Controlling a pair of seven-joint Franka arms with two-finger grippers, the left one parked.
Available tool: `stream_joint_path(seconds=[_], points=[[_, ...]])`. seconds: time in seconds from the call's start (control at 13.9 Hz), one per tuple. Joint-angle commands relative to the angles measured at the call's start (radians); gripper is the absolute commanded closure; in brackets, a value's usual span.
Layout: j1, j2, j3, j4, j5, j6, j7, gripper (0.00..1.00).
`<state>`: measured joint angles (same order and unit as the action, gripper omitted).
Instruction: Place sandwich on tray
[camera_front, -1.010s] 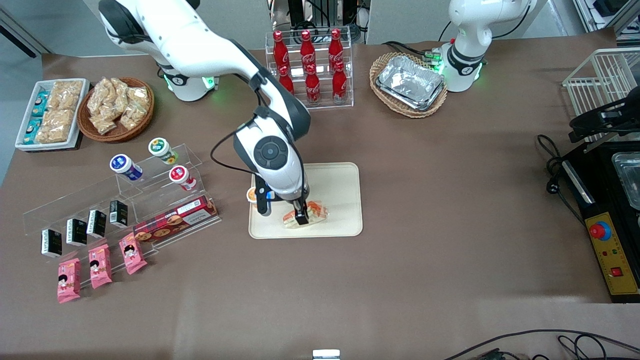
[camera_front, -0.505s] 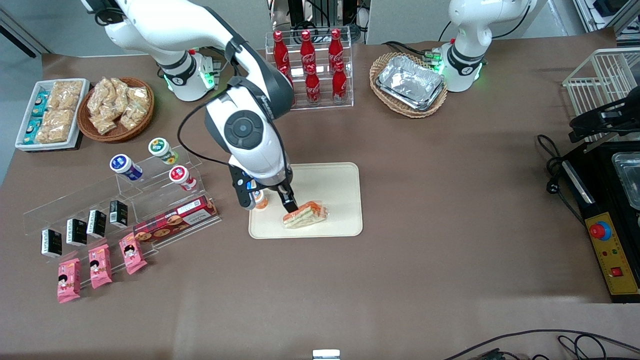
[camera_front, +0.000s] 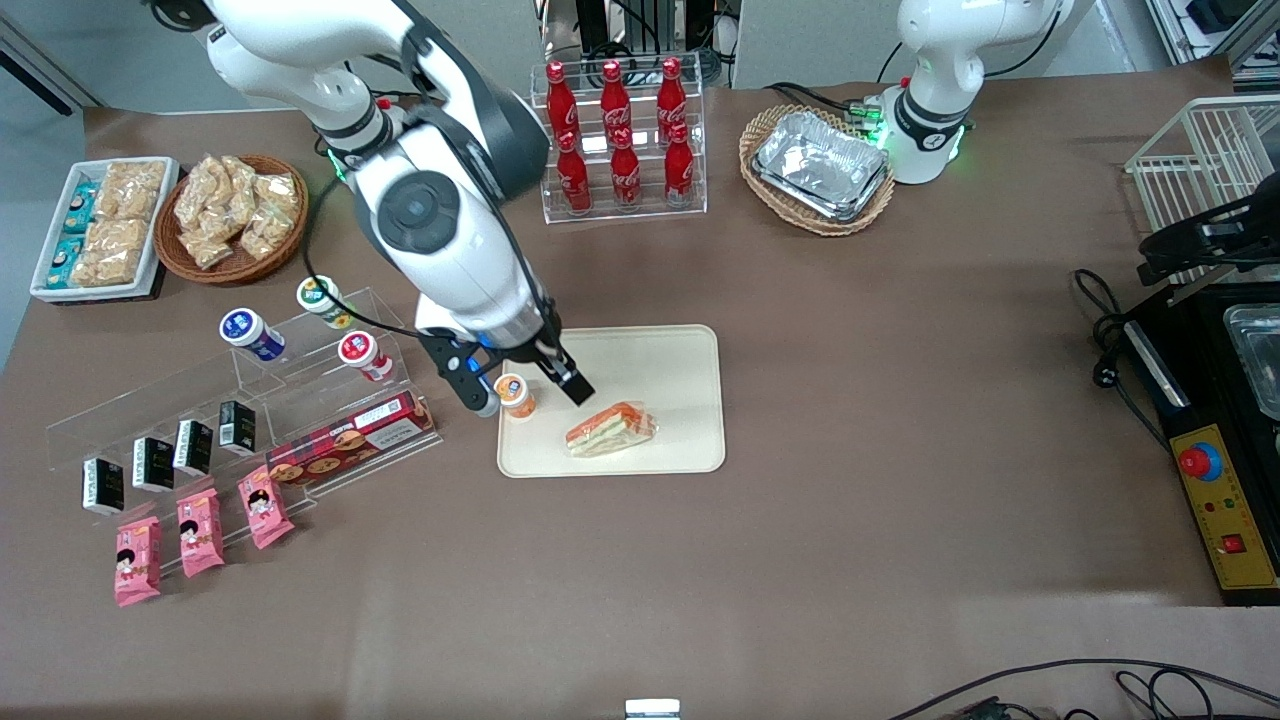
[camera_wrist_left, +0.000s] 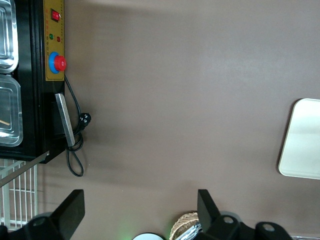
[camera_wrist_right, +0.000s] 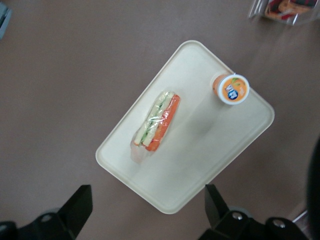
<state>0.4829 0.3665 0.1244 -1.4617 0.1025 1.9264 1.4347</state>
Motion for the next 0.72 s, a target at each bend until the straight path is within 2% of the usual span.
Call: stream_joint_path(seconds=[0.0, 0.36, 0.5, 0.65], points=[[-0.081, -0.098, 0.041, -0.014, 0.002, -0.130, -0.288, 0.00], [-0.217, -0.193, 0.035, -0.014, 0.000, -0.274, -0.687, 0.00], [-0.285, -0.228, 0.035, -0.025, -0.038, -0.297, -0.859, 0.00], [-0.364, -0.251, 0.037, -0.035, -0.046, -0.310, -1.037, 0.00]])
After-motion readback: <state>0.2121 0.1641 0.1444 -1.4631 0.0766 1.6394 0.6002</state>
